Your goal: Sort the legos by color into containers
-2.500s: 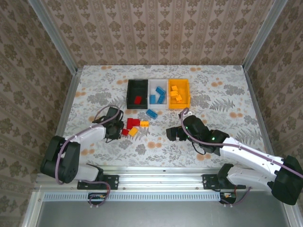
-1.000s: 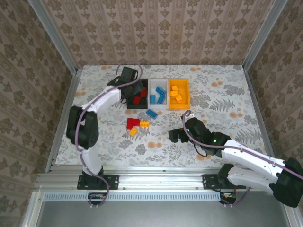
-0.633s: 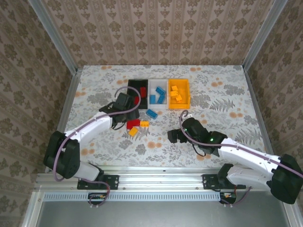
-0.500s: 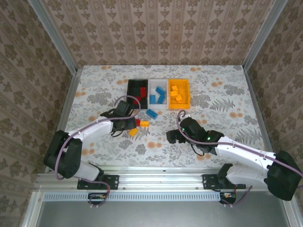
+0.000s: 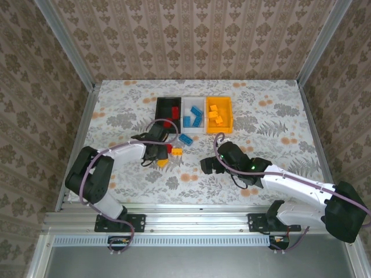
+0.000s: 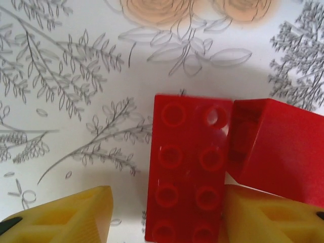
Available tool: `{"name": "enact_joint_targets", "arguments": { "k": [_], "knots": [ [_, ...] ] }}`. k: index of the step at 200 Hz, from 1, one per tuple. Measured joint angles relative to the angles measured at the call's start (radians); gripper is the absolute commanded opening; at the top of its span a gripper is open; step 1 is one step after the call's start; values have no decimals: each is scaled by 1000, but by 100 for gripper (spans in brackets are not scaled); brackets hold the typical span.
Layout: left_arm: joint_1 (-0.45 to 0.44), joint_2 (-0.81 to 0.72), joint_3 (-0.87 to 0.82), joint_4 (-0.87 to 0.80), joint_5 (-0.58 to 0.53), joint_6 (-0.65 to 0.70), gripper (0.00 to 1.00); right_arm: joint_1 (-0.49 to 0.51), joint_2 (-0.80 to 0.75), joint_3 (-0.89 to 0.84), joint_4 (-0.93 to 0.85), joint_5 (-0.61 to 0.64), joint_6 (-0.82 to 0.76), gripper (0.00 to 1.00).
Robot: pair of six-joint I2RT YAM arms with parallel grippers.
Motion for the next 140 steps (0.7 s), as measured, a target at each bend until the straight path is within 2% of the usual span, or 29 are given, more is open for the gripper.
{"name": "enact_joint_targets", "arguments": {
  "k": [12,28,36,88,112,140],
  "knots": [
    [3,12,8,12,-8,0,57,0,0,0,0,0,0,100],
    [13,36,10,24,-8,6,41,0,0,0,0,0,0,100],
    [19,44,11,27,-11,8,37,0,0,0,0,0,0,100],
    [33,38,16,24,-14,23,35,0,0,0,0,1,0,100],
    [33,-24,29,-27,-26,42,35,2,0,0,0,0,0,100],
    [32,-64,178,-90,-35,82,36,2,3,-1,11,0,8,100]
  ]
}}
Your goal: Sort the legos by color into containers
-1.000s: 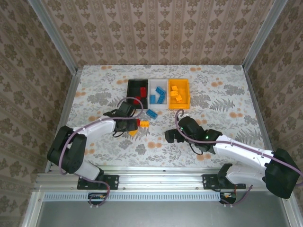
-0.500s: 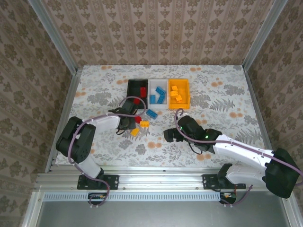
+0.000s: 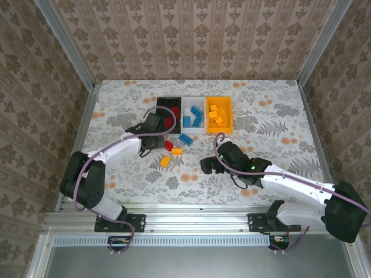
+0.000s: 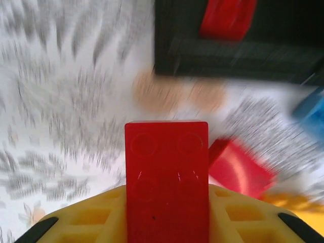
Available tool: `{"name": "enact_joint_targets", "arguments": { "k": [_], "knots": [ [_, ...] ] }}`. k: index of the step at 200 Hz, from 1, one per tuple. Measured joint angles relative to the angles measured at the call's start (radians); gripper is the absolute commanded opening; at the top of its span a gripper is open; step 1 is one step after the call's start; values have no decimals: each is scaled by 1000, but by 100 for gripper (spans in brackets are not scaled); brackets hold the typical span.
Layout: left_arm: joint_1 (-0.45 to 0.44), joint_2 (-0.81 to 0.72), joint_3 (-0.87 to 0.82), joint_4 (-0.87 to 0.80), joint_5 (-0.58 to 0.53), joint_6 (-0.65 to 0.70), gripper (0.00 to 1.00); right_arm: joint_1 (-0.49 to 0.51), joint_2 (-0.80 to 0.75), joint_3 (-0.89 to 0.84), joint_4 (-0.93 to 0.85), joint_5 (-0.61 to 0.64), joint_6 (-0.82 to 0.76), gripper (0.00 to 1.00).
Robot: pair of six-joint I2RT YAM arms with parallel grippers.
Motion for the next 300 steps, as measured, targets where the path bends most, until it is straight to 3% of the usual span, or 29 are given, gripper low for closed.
{"name": "enact_joint_targets", "arguments": {
  "k": [29,69,94,143,176,195,234,264,300],
  "knots": [
    [-1,116,284,-21,-5,48,38,0,13,0,16,0,13,100],
    [-1,438,618,-47,0,85,37,0,12,-11,14,1,14,100],
    [2,539,662,-84,-1,86,40,0,-6,-16,5,7,11,100],
    [29,539,669,-101,10,78,56,0,-28,-19,-1,8,10,100],
    [27,440,571,-88,38,86,61,0,-25,-19,-5,8,10,100],
    [-4,286,426,-72,44,98,65,0,-25,-19,-5,8,11,100],
    [-73,-6,64,-16,55,98,63,0,-15,-19,0,6,11,100],
    [-70,6,-81,-3,63,97,64,3,42,-19,15,-4,11,100],
    [-72,70,-67,40,79,117,65,14,74,-17,18,-16,12,100]
  ]
}}
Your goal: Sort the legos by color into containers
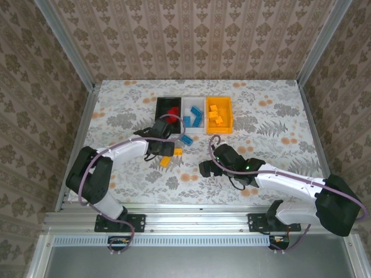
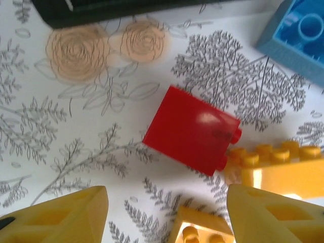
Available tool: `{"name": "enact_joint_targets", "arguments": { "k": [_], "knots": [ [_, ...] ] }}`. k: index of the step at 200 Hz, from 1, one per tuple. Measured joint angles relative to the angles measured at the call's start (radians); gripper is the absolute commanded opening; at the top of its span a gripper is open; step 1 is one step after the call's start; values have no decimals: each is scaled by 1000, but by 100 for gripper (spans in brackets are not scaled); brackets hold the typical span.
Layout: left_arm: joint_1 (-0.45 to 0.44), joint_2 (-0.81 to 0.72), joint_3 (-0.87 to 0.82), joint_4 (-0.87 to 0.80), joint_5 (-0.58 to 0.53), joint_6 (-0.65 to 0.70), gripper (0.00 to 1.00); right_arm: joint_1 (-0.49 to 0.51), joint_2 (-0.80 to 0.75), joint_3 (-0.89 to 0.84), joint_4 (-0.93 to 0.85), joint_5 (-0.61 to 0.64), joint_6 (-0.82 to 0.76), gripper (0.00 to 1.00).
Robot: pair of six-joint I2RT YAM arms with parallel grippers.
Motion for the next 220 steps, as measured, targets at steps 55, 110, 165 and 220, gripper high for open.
{"name": "enact_joint_targets", "arguments": {
  "k": [55,110,165,220],
  "knots": [
    [1,61,83,46,-18,26,60,6,-2,5,-1,0,3,100],
    [3,137,93,63,-9,37,60,6,-35,5,-5,1,2,100],
    [42,137,69,114,-3,40,49,6,-35,5,-6,1,2,100],
    [54,135,66,129,3,43,44,6,-35,5,-6,1,3,100]
  ]
}}
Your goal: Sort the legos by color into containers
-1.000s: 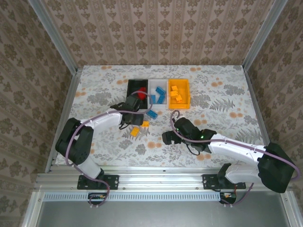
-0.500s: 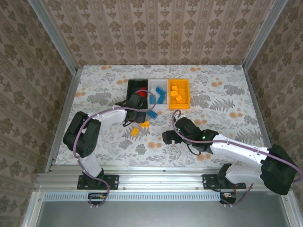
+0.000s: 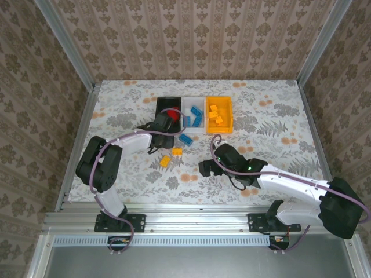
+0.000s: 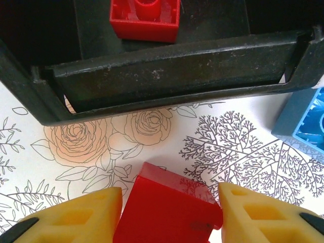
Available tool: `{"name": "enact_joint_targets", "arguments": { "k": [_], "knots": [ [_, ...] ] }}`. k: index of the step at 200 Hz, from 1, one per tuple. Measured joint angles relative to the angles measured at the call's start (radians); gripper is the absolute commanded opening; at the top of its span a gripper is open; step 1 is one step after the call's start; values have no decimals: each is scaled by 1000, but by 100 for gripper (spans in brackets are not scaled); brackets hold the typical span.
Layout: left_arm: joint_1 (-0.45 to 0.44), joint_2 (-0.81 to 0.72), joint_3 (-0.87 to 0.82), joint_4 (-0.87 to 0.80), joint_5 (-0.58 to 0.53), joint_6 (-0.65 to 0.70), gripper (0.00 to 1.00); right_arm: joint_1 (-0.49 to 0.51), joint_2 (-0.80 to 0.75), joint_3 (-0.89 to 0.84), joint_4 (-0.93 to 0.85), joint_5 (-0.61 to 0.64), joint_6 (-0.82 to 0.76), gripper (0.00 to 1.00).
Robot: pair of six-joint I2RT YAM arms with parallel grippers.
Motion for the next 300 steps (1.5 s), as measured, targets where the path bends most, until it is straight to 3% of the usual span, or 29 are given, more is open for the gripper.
{"name": "enact_joint_targets", "arguments": {
  "k": [78,133,200,255,300],
  "knots": [
    [-1,-71,18,-97,6,1,45,0,0,0,0,0,0,100],
    [-1,-86,195,-160,-17,6,46,0,1,1,0,0,0,100],
    [50,194,567,-205,-24,31,50,0,0,1,0,1,0,100],
    [93,276,635,-247,4,44,73,0,-35,1,-4,19,-1,100],
    [91,113,537,-239,52,46,79,26,21,33,-4,21,0,100]
  ]
}}
